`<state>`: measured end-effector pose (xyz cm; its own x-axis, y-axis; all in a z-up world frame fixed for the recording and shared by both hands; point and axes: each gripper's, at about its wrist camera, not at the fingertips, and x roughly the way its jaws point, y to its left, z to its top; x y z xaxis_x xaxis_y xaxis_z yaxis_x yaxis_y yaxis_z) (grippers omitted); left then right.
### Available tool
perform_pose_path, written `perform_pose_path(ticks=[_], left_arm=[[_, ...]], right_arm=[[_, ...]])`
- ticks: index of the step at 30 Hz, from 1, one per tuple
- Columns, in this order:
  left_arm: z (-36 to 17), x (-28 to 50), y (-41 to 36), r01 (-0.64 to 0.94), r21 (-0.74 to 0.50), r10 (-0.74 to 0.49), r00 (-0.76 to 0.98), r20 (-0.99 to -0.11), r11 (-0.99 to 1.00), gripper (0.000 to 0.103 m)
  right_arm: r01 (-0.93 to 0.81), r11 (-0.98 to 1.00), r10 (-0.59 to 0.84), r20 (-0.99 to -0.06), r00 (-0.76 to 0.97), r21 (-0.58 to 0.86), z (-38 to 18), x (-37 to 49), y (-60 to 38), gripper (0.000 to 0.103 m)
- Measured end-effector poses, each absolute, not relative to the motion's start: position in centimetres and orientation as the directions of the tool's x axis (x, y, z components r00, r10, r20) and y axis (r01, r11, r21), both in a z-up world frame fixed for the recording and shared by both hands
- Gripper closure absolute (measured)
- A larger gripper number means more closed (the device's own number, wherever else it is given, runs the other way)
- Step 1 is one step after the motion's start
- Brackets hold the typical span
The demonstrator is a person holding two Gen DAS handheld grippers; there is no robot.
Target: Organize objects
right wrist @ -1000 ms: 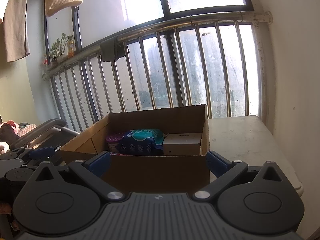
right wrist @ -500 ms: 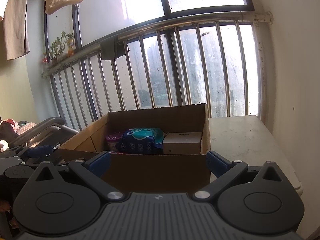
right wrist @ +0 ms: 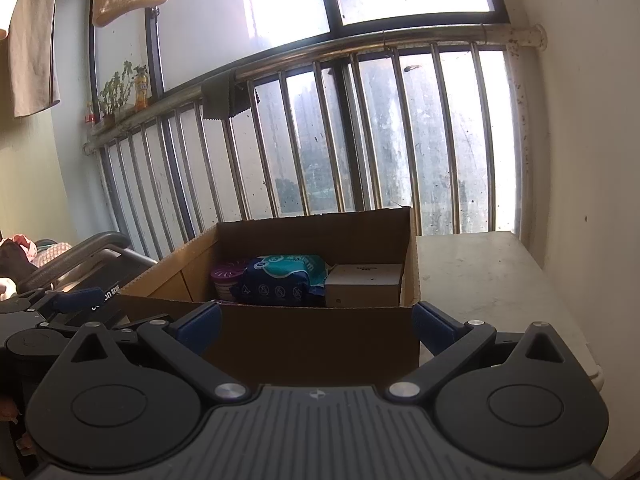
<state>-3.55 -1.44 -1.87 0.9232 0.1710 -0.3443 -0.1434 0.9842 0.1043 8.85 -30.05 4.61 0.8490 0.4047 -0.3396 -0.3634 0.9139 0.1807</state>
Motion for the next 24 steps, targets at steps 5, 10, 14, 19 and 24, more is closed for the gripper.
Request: perform_pose_path(ticks=[5,10,14,19,24], left_arm=[[-1.79,-3.66,-1.43,-0.144,0.105,0.171,0.924,-0.342,0.984,0.0],[-1.77,-3.64,-1.43,-0.145,0.105,0.173,0.923,-0.345,0.984,0.0],[-1.72,-3.68,-1.47,-0.142,0.105,0.17,0.924,-0.342,0.984,0.0],[-1.74,-3.76,-1.5,-0.14,0.104,0.167,0.925,-0.342,0.985,0.0],[-1.75,-3.81,-1.48,-0.138,0.103,0.166,0.925,-0.343,0.985,0.0]], right_arm=[[-0.368,0.912,0.409,-0.336,0.849,0.182,4.64,8.7,-30.04,0.0],[-0.381,0.906,0.423,-0.328,0.845,0.185,4.79,8.58,-30.0,0.0],[-0.392,0.898,0.438,-0.327,0.838,0.198,4.83,8.66,-30.02,0.0],[-0.393,0.901,0.434,-0.328,0.839,0.186,4.91,8.61,-29.89,0.0],[-0.383,0.906,0.423,-0.331,0.843,0.181,4.81,8.66,-29.9,0.0]])
